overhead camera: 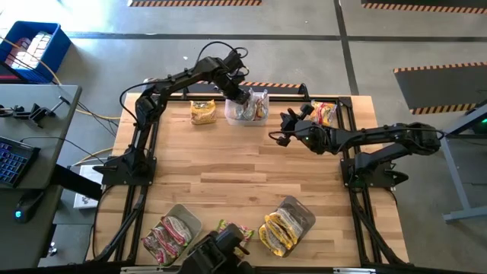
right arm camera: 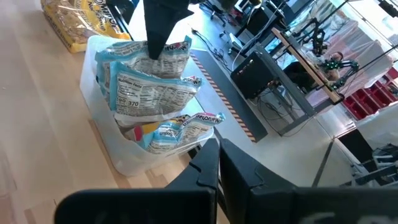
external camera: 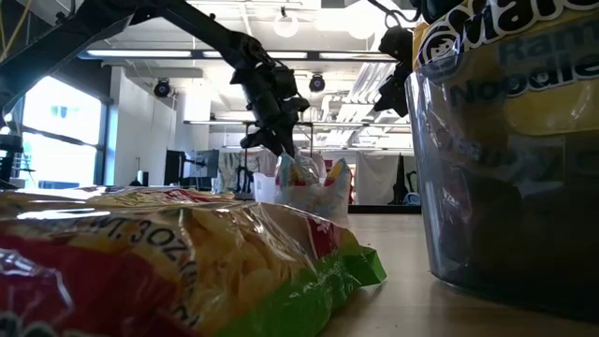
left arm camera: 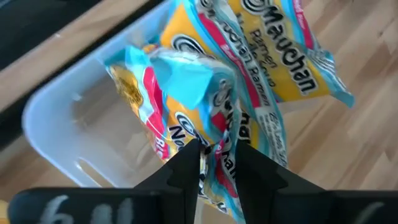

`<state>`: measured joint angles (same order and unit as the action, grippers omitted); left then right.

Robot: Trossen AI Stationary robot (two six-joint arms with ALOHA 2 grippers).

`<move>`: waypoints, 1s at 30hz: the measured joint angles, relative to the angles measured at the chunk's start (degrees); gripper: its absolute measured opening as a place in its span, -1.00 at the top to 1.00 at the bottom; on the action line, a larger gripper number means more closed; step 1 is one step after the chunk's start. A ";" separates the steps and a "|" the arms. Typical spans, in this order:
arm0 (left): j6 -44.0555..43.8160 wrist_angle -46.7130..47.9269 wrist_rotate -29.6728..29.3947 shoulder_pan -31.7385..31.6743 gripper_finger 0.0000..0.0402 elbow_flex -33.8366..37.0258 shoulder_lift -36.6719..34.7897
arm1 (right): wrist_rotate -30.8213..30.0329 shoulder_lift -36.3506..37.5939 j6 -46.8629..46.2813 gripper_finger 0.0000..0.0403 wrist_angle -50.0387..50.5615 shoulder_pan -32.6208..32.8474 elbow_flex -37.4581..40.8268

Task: Sort Maruchan noodles
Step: Put the light blue noodle pack into the transparent bin

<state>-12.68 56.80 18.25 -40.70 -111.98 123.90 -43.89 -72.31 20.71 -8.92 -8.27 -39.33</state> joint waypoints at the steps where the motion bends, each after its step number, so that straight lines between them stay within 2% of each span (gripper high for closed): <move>1: 0.45 -0.11 -0.15 -0.20 0.60 0.00 0.00 | 0.06 0.00 -0.25 1.00 0.01 0.00 0.00; 7: 0.86 -1.18 -0.41 -0.92 0.73 0.00 0.00 | 2.26 0.00 -1.16 1.00 0.01 0.00 0.00; 13: 0.95 -2.75 -0.43 -1.34 0.91 0.00 0.18 | 2.35 0.00 -1.22 1.00 0.01 0.00 0.00; 17: 0.80 -3.22 0.42 -1.34 0.95 0.00 1.60 | 2.35 0.00 -1.22 1.00 0.01 0.00 0.00; 22: 0.16 -3.52 0.31 -1.29 0.92 0.00 2.70 | 2.33 0.00 -1.22 1.00 0.01 0.00 0.00; 30: 0.14 -3.65 -0.54 -1.40 0.67 0.00 2.82 | 2.34 0.00 -1.22 1.00 0.01 0.00 0.00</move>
<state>-12.54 53.15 17.71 -42.11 -111.98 126.72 -41.55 -72.31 19.49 -8.91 -8.27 -39.33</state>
